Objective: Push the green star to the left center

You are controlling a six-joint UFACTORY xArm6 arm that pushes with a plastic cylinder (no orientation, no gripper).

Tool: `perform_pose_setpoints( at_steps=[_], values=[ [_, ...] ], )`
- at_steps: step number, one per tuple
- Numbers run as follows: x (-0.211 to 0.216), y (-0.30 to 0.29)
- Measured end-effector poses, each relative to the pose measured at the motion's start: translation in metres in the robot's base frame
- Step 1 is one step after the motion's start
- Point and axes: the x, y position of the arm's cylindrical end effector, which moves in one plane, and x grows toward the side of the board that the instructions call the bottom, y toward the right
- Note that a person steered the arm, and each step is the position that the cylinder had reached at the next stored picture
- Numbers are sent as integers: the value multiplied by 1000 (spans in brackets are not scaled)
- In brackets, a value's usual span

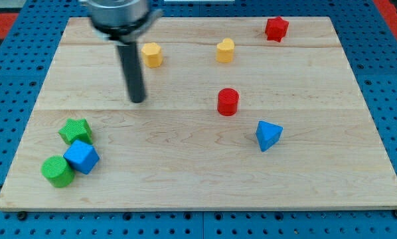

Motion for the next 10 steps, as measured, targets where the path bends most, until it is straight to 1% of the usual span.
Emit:
perform_pose_setpoints(
  at_steps=[1, 2, 3, 4, 5, 6, 7, 8, 9, 10],
  values=[
    [16, -74],
    [54, -121],
    [107, -116],
    [108, -87],
    [73, -73],
    [66, -53],
    [78, -12],
    [77, 36],
    [50, 44],
    [37, -39]
  ],
)
